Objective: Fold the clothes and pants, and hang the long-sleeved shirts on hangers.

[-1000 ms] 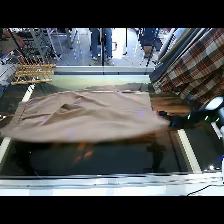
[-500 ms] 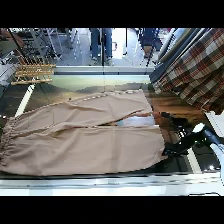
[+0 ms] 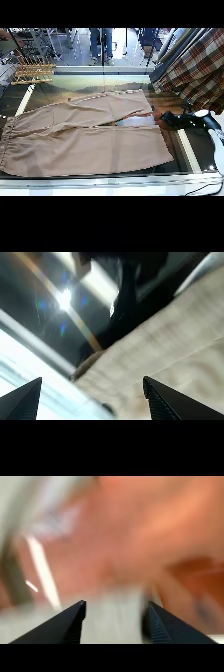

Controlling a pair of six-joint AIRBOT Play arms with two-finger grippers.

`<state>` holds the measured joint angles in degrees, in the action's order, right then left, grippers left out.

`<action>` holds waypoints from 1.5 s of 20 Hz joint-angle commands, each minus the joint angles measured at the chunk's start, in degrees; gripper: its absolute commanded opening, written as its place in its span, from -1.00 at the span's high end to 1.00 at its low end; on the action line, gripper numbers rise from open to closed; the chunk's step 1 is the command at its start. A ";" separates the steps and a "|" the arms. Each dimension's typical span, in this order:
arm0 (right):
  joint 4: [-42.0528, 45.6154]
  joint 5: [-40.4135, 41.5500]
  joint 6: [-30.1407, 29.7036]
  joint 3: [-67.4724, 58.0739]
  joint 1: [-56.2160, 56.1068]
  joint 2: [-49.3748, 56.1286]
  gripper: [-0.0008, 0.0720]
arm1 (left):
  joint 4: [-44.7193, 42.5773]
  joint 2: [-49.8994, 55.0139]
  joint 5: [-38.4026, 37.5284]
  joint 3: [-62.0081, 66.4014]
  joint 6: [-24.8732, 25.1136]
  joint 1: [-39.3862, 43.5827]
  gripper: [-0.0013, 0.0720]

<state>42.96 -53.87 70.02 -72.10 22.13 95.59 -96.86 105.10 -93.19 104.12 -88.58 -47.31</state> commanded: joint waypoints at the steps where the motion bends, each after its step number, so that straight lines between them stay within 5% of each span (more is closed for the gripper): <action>1: -8.11 -0.11 1.38 -13.60 -1.42 14.60 -0.20 | 3.23 -1.62 3.21 4.24 -4.02 1.51 -0.95; 6: -7.54 -5.18 5.60 -32.00 -6.51 29.03 -0.18 | 9.42 -1.66 1.97 4.17 -2.49 1.86 -0.93; 7: -5.44 -7.69 7.10 -35.28 -7.39 31.04 0.13 | 10.69 -1.66 1.97 4.17 -2.01 1.86 -0.93; 8: -2.16 -9.77 7.63 -37.59 -7.87 31.69 0.96 | 10.78 -1.66 1.60 4.17 -1.88 1.86 -0.93; 13: 29.94 -19.67 14.82 -39.01 -6.60 21.68 0.94 | 13.29 -2.16 -1.33 2.56 -1.42 0.24 -0.93; 15: 33.46 -26.51 13.03 -38.75 -4.98 18.95 0.94 | 14.40 -3.67 -0.31 -1.90 -0.98 -0.35 -0.93; 16: 32.09 -29.66 11.65 -38.51 -4.26 18.27 0.93 | 14.56 -4.96 1.18 -4.96 -0.83 -0.63 -0.93; 17: 30.91 -34.07 11.47 -38.42 -3.61 17.84 0.35 | 15.04 -6.82 3.02 -8.90 0.04 -0.83 -0.93; 18: 30.29 -39.58 11.43 -38.38 -3.08 17.59 -0.53 | 15.08 -8.98 5.27 -13.07 1.11 -0.98 -0.93; 20: 28.39 -45.35 11.41 -34.42 -1.99 14.47 -0.39 | 15.08 -14.91 11.21 -23.15 2.89 -1.99 -0.93; 26: 21.66 -29.97 8.00 11.52 6.86 -16.57 -0.39 | 16.00 -28.83 22.80 -48.02 5.49 -10.84 -0.94; 30: 15.28 -28.68 2.12 33.46 18.62 -31.85 -0.39 | 26.88 -28.83 25.75 -52.68 8.20 -18.78 -0.93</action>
<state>62.87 -84.53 76.31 -53.82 33.82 74.22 -76.58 77.52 -71.07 55.86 -82.70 -61.21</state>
